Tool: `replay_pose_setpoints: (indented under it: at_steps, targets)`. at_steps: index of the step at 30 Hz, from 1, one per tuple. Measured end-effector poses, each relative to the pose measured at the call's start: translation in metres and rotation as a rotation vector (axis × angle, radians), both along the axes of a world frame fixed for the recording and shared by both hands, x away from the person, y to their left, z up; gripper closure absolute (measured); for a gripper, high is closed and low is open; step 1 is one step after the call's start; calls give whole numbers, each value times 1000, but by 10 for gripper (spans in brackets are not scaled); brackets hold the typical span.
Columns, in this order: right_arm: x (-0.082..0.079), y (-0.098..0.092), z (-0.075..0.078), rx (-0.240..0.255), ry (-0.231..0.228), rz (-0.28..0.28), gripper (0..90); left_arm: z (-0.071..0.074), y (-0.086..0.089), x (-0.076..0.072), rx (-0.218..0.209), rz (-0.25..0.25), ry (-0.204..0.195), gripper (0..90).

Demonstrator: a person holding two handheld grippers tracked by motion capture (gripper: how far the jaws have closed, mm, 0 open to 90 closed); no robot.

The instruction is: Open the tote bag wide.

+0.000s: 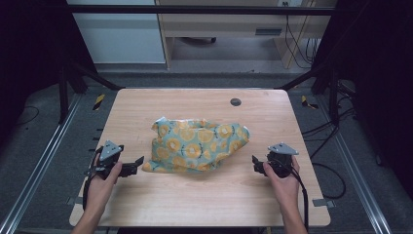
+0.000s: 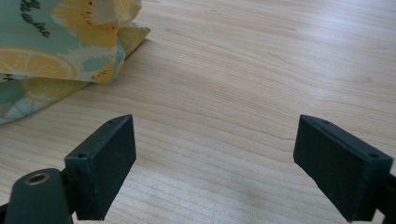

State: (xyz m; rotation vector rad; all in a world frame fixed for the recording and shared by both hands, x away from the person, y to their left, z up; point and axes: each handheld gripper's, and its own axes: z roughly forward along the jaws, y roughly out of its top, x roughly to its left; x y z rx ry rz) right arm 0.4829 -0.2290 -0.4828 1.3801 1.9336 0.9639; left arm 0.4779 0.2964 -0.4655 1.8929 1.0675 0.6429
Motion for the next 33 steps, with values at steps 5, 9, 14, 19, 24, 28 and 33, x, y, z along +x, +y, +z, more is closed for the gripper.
replay_pose_setpoints:
  at_steps: [5,9,14,19,24,28,33]
  targets:
    - [-1,3,7,-4,0,24,113,0,-1,1,16,-19,21,66]
    - [-5,5,14,-12,-14,35,114,0,-2,2,11,-27,22,64]
    - [-10,9,45,9,-74,64,154,0,-1,4,-18,-48,21,64]
    - [-5,19,73,15,-108,131,278,0,-2,4,-36,-70,22,64]
    - [7,31,93,38,-117,171,271,1,-4,3,-23,-90,33,64]
    - [26,44,109,64,-113,214,222,1,-4,3,-20,-88,27,64]
    - [50,62,114,71,-60,269,174,2,-2,3,-25,-79,21,64]
